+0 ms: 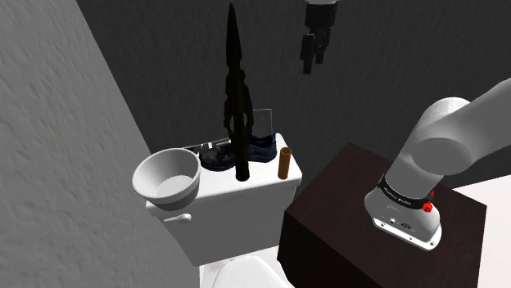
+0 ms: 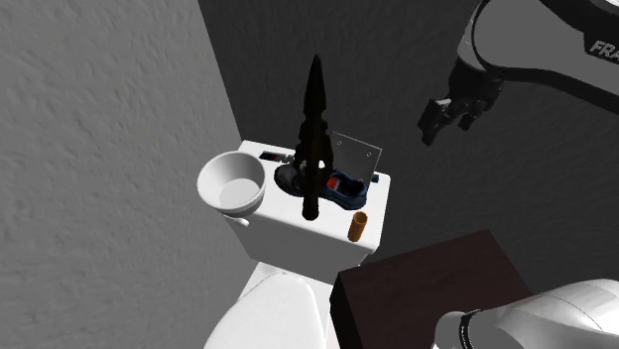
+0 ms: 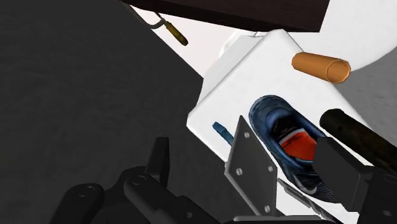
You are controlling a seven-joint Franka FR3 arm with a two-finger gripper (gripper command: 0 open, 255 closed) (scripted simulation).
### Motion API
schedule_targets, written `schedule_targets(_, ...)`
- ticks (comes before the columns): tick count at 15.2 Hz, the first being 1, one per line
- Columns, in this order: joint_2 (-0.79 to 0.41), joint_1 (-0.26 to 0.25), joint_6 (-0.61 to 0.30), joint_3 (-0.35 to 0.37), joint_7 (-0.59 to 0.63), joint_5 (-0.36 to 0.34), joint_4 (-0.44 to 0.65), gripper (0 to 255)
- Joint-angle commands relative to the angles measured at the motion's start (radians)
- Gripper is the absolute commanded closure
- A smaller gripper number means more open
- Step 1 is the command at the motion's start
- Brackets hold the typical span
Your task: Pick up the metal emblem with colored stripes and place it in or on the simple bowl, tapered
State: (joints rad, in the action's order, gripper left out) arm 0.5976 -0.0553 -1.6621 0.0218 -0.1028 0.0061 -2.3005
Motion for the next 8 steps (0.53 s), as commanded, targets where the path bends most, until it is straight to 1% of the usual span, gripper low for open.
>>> schedule_targets(1,-0.053,-0.017,-0.063,0.012,-0.023,-0.004,-0.002,0)
schedule_targets(8,-0.265,-0.067,-0.243,0.062,-0.086,-0.028,0.052,0)
